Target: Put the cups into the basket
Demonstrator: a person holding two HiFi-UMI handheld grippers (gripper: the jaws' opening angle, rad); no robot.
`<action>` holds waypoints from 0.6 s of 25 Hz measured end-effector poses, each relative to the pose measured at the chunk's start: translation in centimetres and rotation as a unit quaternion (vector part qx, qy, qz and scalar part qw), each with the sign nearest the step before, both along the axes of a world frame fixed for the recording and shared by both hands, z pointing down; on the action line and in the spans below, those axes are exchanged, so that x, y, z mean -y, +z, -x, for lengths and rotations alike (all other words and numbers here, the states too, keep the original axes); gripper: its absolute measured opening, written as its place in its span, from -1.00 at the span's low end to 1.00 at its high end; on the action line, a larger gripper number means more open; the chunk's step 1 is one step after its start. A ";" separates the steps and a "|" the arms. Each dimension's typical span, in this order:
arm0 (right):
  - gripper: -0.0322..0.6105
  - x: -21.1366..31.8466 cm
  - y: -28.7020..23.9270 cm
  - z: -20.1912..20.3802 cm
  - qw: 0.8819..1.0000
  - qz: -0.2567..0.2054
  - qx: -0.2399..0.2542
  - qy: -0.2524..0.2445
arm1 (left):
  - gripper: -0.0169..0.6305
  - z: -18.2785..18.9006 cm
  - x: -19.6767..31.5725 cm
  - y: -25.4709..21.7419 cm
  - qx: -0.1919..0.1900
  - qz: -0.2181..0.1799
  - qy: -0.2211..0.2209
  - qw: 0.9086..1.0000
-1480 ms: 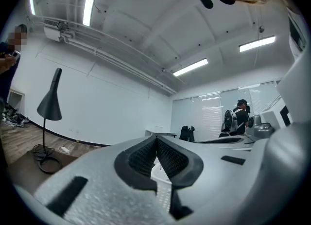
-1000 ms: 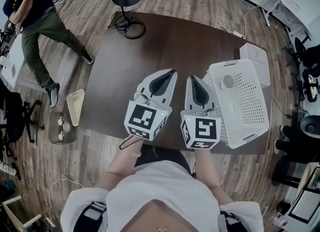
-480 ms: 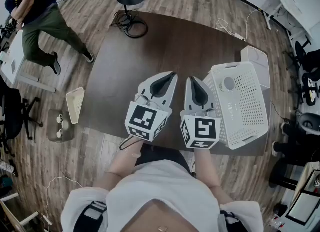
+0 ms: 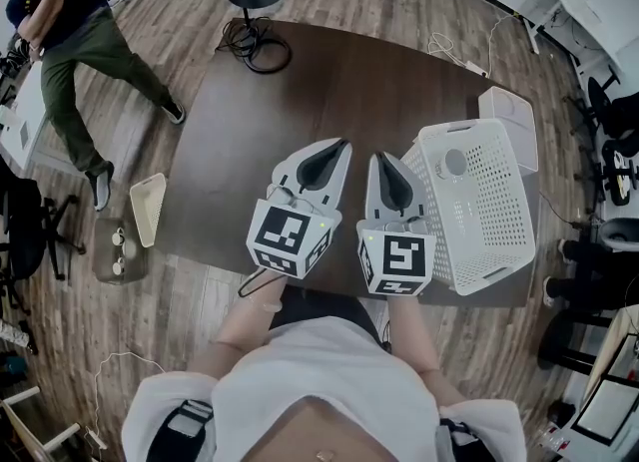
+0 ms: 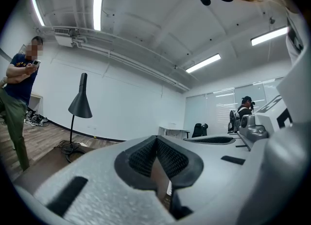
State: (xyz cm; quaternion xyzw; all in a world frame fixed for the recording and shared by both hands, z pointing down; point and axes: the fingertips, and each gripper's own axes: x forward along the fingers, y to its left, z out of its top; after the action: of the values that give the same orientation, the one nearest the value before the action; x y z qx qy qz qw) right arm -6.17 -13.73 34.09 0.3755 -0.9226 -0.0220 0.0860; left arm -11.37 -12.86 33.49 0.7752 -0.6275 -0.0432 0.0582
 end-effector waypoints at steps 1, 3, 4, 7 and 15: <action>-0.87 -0.1 0.1 0.2 1.000 0.001 -0.002 -0.007 | -0.92 0.0 0.0 0.0 0.000 0.000 -0.001 1.000; -0.87 -0.2 0.4 0.5 1.000 0.007 -0.006 -0.021 | -0.92 0.3 0.0 0.2 0.002 0.002 -0.006 1.000; -0.87 -0.2 0.6 0.6 1.000 0.010 -0.011 -0.028 | -0.92 0.5 -0.1 0.3 0.003 0.003 -0.009 1.000; -0.86 -0.3 1.2 1.0 0.999 0.015 -0.023 -0.046 | -0.92 1.9 -0.5 0.8 0.006 0.008 -0.025 1.000; -0.06 -2.2 4.4 4.5 0.985 0.077 -0.062 -0.139 | -0.91 7.3 -2.8 3.0 -0.002 0.035 -0.103 0.994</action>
State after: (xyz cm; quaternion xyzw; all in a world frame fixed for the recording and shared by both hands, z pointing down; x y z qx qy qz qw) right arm -10.63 -11.55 38.49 0.2340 -0.9575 0.0138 0.1678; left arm -18.70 -10.08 36.52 0.7041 -0.7048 -0.0284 0.0815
